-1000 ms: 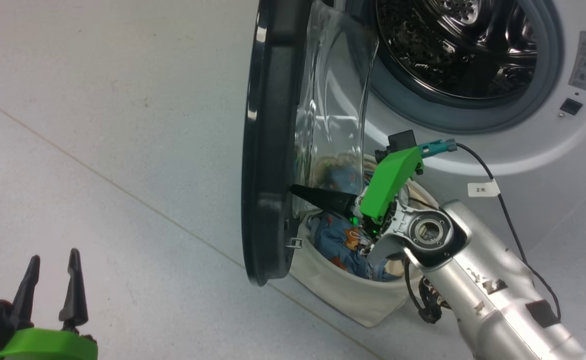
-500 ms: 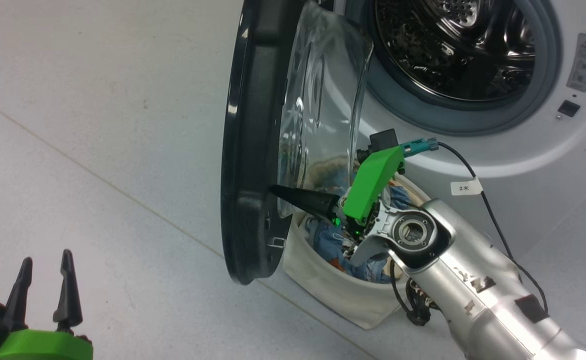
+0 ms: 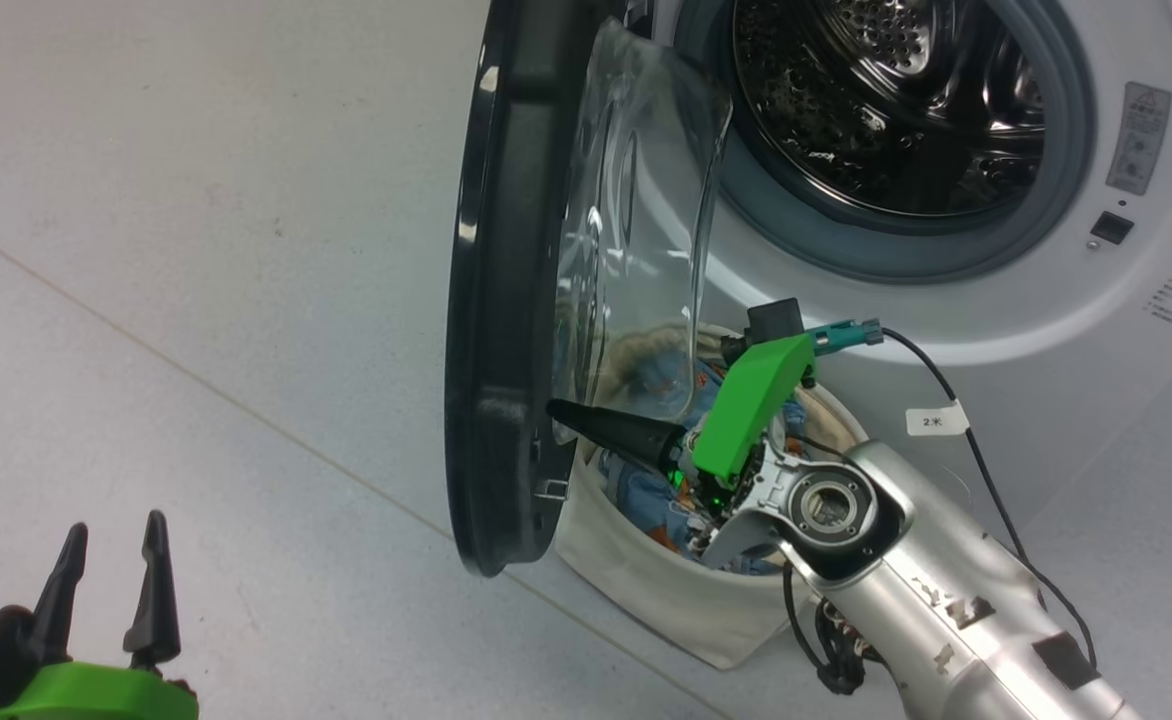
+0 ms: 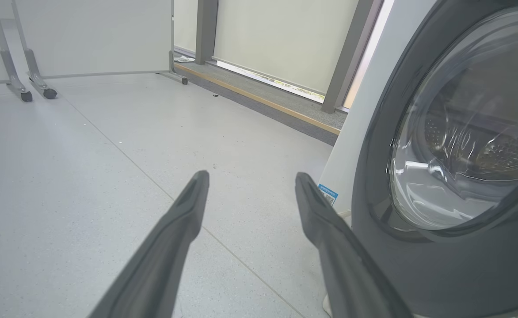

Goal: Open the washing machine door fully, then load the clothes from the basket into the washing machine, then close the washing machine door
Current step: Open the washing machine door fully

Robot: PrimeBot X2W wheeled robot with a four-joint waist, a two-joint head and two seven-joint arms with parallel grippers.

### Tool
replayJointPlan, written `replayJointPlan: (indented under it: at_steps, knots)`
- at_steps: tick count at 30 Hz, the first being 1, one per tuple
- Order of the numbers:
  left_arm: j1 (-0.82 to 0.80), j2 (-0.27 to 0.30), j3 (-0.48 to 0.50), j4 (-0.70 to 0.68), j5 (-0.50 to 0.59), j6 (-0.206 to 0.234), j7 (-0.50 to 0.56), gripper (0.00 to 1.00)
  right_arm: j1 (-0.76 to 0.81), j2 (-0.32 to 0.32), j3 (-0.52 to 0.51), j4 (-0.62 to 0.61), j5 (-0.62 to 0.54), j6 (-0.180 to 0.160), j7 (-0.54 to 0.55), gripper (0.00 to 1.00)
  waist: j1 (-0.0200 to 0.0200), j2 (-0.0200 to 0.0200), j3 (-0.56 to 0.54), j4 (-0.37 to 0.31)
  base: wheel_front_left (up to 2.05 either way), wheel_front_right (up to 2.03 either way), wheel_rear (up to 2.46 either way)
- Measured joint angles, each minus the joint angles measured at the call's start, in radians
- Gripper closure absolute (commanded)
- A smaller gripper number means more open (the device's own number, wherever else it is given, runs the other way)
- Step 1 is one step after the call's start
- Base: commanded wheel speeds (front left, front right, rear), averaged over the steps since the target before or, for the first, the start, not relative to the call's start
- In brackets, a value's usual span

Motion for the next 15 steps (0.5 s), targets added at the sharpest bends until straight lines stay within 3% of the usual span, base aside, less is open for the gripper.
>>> replayJointPlan:
  at_steps: [15]
  knots:
    - [0.001,0.000,0.013,-0.014,-0.001,0.002,0.000,0.00,-0.021,0.010,0.043,-0.002,0.020,0.000,-0.013,1.00,0.0000,0.0000,0.000,0.010,0.00,0.00,0.00]
